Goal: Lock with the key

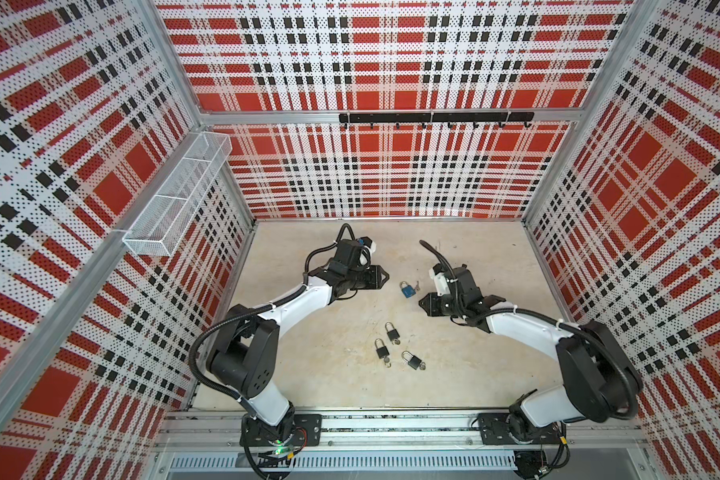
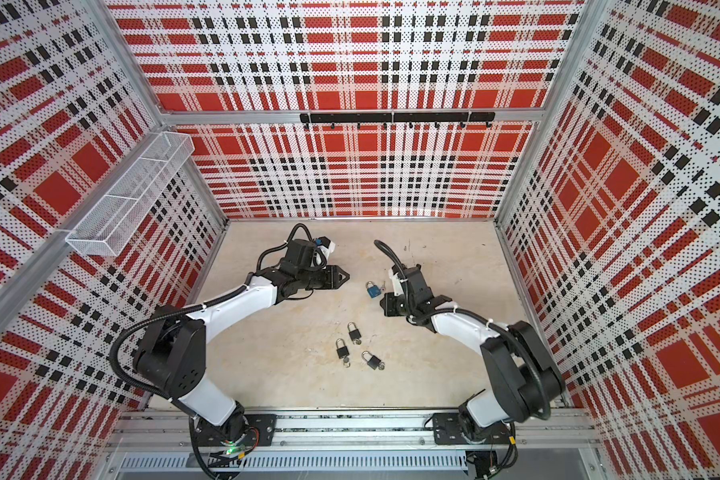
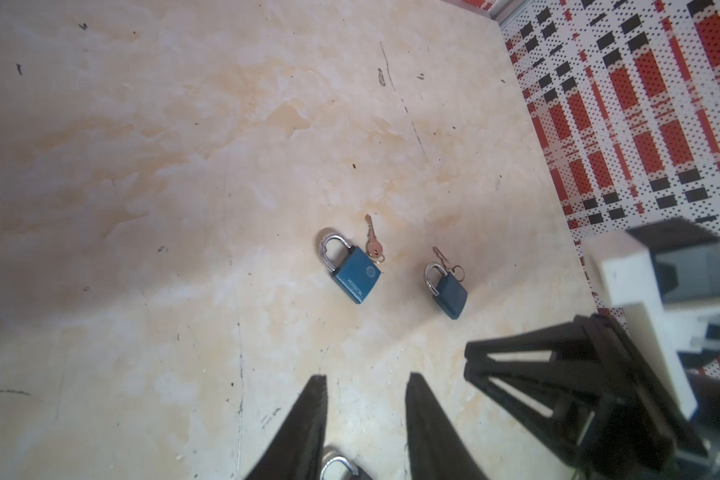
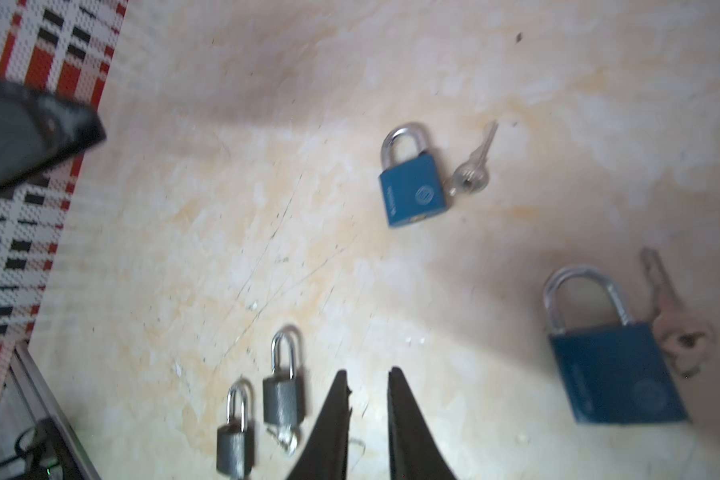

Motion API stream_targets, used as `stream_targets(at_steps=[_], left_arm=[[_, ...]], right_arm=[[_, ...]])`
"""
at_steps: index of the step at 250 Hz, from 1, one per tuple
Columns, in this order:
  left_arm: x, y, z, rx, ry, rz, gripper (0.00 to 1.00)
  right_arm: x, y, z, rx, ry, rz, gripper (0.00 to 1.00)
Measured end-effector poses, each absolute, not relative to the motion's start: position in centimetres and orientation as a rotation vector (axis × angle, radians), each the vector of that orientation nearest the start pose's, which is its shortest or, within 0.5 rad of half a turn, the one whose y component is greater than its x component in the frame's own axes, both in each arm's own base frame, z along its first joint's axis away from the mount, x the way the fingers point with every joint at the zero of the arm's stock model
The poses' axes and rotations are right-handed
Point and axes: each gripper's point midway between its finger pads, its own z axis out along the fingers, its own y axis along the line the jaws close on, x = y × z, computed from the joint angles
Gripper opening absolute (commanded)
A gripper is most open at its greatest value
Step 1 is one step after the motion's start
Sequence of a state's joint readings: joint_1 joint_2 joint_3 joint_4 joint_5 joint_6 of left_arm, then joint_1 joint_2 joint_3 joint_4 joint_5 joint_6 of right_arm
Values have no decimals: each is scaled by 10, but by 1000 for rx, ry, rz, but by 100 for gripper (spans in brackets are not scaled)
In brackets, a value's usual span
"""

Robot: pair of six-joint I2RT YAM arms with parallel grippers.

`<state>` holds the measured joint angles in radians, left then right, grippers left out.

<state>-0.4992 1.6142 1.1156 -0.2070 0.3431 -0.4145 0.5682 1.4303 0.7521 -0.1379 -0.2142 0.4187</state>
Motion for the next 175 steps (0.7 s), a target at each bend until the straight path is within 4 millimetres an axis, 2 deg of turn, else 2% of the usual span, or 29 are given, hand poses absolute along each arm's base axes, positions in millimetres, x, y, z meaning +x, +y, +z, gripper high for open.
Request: stream_targets(at_steps=[36, 75, 118, 175], left_arm=[[354, -257, 163, 287, 2375, -844, 36], [344, -232, 156, 205, 2409, -843, 37], [339, -215, 151, 120, 2425, -856, 37], [339, -213, 153, 97, 2425, -878, 37]], right_arm=[[247, 244, 93, -485, 2483, 645, 25], [214, 254, 95, -640, 2463, 592, 36], [190, 259, 80, -772, 2474, 517, 42], [184, 257, 55, -854, 2511, 407, 43]])
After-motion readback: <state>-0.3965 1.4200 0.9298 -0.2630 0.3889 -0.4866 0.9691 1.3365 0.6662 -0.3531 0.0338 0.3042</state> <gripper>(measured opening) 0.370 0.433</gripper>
